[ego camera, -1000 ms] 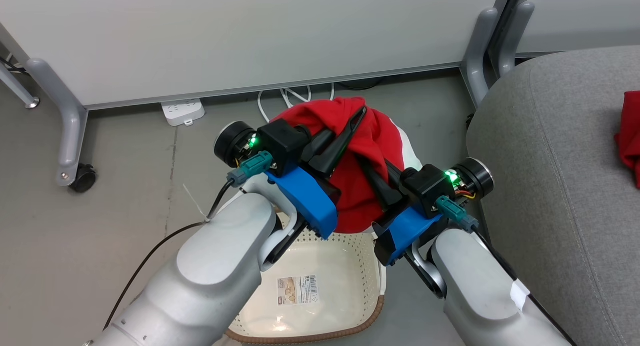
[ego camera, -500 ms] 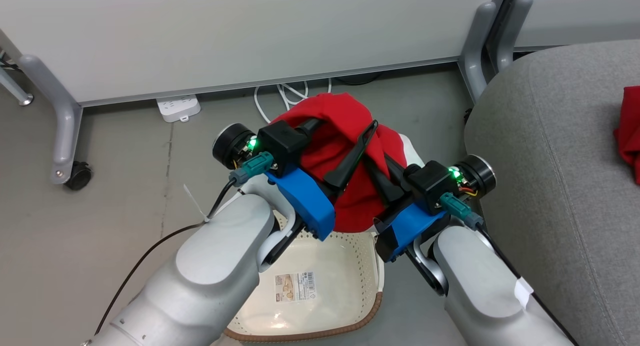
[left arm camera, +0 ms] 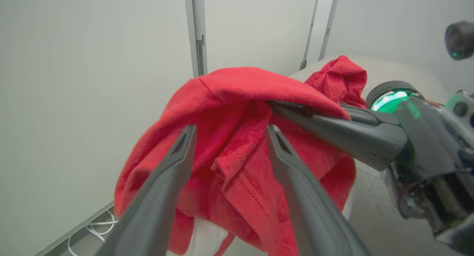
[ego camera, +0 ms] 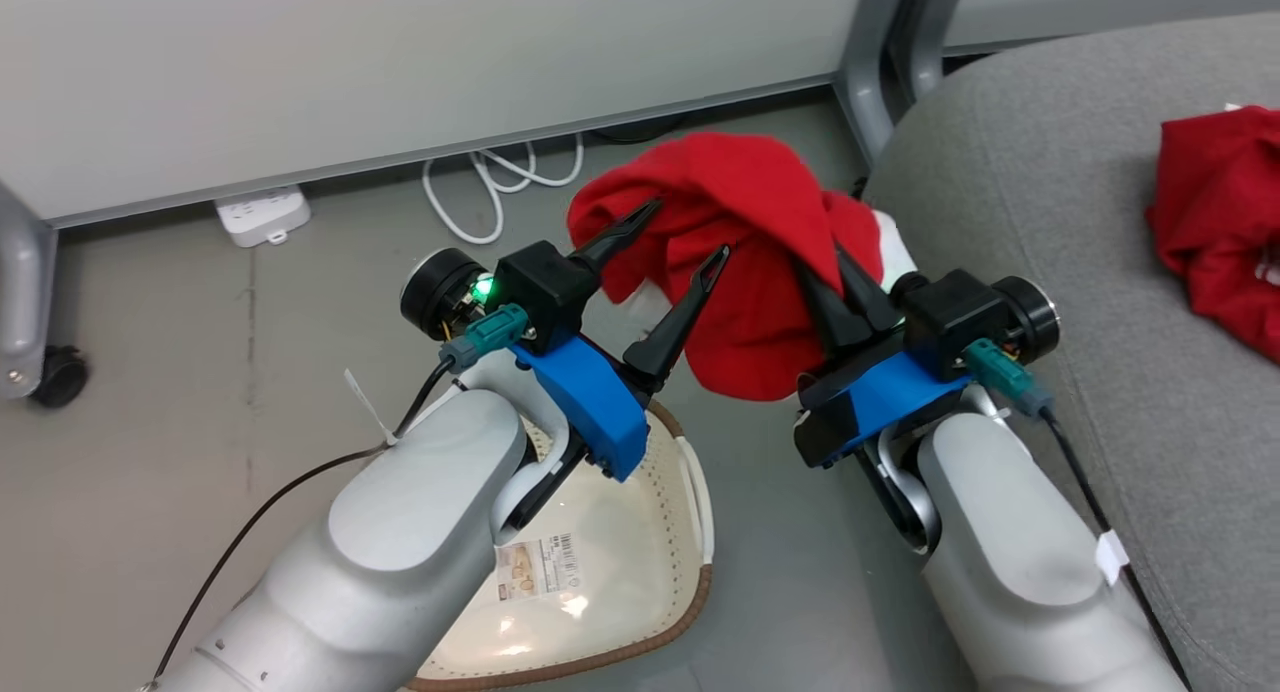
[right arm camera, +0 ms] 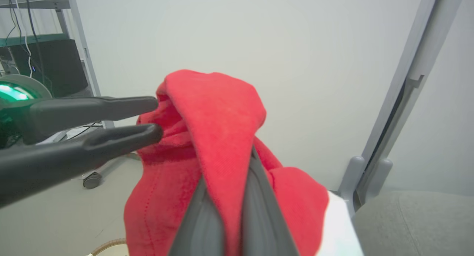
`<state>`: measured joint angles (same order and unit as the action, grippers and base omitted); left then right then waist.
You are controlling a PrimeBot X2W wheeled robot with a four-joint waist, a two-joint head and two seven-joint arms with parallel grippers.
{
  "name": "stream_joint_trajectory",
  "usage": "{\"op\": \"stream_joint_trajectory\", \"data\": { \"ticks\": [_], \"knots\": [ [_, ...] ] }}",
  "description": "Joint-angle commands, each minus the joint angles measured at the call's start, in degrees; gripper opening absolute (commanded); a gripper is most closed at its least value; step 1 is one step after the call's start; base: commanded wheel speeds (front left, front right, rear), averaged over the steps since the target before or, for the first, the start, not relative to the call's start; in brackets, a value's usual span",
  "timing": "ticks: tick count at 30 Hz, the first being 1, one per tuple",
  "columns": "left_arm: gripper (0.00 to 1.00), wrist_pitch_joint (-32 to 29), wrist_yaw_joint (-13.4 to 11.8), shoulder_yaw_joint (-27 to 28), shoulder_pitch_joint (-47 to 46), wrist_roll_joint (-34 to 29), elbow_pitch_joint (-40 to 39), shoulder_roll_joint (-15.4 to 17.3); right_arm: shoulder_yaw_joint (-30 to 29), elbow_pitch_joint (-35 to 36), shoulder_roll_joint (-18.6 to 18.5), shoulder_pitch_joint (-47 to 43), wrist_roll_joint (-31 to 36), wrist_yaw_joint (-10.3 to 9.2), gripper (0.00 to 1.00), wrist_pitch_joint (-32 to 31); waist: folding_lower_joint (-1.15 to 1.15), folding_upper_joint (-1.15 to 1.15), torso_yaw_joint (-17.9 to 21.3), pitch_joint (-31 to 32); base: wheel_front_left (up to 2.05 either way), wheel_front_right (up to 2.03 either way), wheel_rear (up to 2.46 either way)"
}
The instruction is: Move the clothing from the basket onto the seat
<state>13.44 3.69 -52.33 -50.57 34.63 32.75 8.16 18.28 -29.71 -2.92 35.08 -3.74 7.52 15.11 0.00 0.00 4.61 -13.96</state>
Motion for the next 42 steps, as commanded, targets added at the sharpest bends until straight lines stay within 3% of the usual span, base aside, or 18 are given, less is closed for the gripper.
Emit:
{"op": "stream_joint_trajectory", "data": {
  "ticks": [1, 23, 34, 42],
  "knots": [
    [1.00, -0.15, -0.10, -0.23, 0.20, -0.50, -0.32, 0.47, -0.98, 0.70, 0.07, -0.12, -0.29, -0.06, 0.00, 0.06, 0.00, 0.00, 1.74, -0.77, 0.00, 0.00, 0.00],
    [1.00, -1.45, 0.09, -3.97, 1.51, -1.35, -4.08, 1.39, -13.68, 9.60, 0.06, -6.89, 0.14, -0.06, 0.00, 0.06, 0.00, 0.00, 14.21, -3.90, 0.00, 0.00, 0.00],
    [1.00, -2.21, -0.21, -5.49, 1.38, -1.85, -5.50, 1.49, -19.75, 12.94, 0.07, -11.83, -0.82, -0.06, 0.00, 0.06, 0.00, 0.00, 18.18, -5.77, 0.00, 0.00, 0.00],
    [1.00, -2.58, -0.43, -6.19, 0.89, -1.89, -5.93, 1.76, -20.04, 13.19, 0.07, -12.98, -2.15, -0.06, 0.00, 0.06, 0.00, 0.00, 19.76, -6.75, 0.00, 0.00, 0.00]
  ]
}}
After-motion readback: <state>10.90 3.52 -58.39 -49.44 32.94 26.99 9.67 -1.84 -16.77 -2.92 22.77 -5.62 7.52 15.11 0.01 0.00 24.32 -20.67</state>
